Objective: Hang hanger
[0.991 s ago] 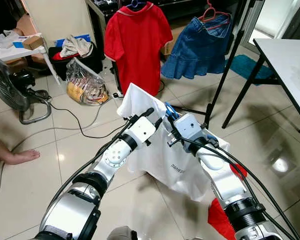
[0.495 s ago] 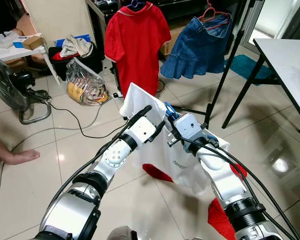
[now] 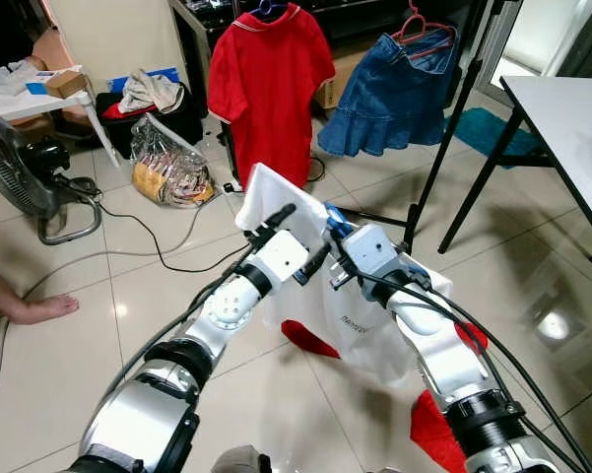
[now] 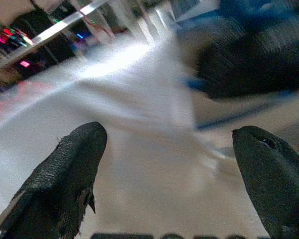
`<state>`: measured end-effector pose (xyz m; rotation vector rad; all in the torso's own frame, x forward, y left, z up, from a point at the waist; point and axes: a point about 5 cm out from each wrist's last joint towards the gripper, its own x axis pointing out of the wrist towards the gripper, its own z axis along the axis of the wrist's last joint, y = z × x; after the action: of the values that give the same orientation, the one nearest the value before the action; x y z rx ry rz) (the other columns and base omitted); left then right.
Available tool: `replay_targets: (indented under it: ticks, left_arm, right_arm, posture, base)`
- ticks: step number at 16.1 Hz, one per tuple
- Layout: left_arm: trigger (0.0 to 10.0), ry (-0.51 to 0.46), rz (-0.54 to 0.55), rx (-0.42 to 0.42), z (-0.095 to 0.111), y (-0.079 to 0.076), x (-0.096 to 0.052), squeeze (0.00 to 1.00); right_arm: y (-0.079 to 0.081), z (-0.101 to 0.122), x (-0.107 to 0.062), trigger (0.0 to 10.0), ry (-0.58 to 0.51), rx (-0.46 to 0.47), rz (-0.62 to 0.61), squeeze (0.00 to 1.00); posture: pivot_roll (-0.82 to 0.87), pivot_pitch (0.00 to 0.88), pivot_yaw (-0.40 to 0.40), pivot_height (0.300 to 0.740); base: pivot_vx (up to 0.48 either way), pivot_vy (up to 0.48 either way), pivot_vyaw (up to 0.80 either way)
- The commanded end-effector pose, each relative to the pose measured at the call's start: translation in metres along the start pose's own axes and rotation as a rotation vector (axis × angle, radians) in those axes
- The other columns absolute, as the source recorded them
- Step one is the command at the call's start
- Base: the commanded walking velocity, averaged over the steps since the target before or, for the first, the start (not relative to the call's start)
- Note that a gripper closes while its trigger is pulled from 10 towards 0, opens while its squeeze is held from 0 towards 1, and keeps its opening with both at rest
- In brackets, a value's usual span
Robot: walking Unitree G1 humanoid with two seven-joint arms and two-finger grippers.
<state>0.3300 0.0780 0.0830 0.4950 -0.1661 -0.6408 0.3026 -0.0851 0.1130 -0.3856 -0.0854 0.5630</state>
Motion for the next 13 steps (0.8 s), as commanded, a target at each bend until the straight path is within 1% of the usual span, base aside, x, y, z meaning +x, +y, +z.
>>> replay_targets:
  ticks: [1,2,3,4,5,7,8,9,10,12,13]
  left_arm:
    - [10.0,0.027,-0.053,0.029,0.0013,-0.0045,0.0052,0.00]
    - [10.0,0.032,-0.047,0.032,0.0011,-0.0042,0.0056,0.00]
    - [10.0,0.038,-0.028,0.001,0.0008,-0.0033,0.0061,0.00]
    - [10.0,0.039,0.014,-0.109,0.0008,-0.0009,0.0071,0.00]
    - [10.0,0.037,0.036,-0.161,-0.0007,-0.0001,0.0057,0.00]
    - [10.0,0.039,0.025,-0.158,-0.0027,-0.0027,0.0034,0.00]
    - [10.0,0.036,0.000,-0.151,-0.0035,-0.0059,0.0019,0.00]
    - [1.2,0.025,-0.015,-0.143,-0.0029,-0.0076,0.0013,0.00]
    - [0.0,0.019,-0.013,-0.144,-0.0023,-0.0067,0.0014,0.00]
    - [0.0,0.013,-0.009,-0.140,-0.0008,-0.0042,0.0024,0.00]
    - [0.0,0.015,-0.011,-0.137,-0.0009,-0.0045,0.0025,0.00]
  right_arm:
    - [0.0054,0.0212,0.0052,10.0,-0.102,-0.007,0.045,0.00]
    - [0.0047,0.0214,0.0050,10.0,-0.103,-0.002,0.043,0.00]
    - [0.0044,0.0210,0.0049,10.0,-0.101,0.005,0.042,0.00]
    - [0.0040,0.0202,0.0049,10.0,-0.096,0.021,0.040,0.00]
    - [0.0035,0.0202,0.0041,10.0,-0.095,0.022,0.040,0.00]
    - [0.0034,0.0205,0.0030,10.0,-0.095,0.022,0.042,0.00]
    - [0.0037,0.0204,0.0027,10.0,-0.095,0.022,0.044,0.00]
    - [0.0038,0.0204,0.0026,10.0,-0.096,0.023,0.046,0.00]
    - [0.0035,0.0204,0.0031,10.0,-0.097,0.026,0.045,0.00]
    - [0.0029,0.0200,0.0030,10.0,-0.097,0.034,0.043,0.00]
    - [0.0019,0.0162,0.0025,10.0,-0.083,0.052,0.032,0.00]
  posture:
    - [0.08,0.000,0.051,0.740]
    - [0.08,0.000,0.051,0.740]
    - [0.08,0.000,0.051,0.740]
    - [0.08,0.000,0.051,0.740]
    - [0.08,0.000,0.051,0.740]
    - [0.08,0.000,0.049,0.740]
    - [0.08,0.000,0.048,0.740]
    - [0.08,0.000,0.047,0.740]
    - [0.08,0.000,0.047,0.740]
    - [0.08,0.000,0.047,0.740]
    - [0.08,0.000,0.047,0.740]
  base:
    - [0.000,0.000,0.00]
    - [0.000,0.000,0.00]
    - [0.000,0.000,0.00]
    - [0.000,0.000,0.00]
    - [0.000,0.000,0.00]
    - [0.000,0.000,0.00]
    - [0.000,0.000,0.00]
    - [0.000,0.000,0.00]
    - [0.000,0.000,0.00]
    - [0.000,0.000,0.00]
    - [0.000,0.000,0.00]
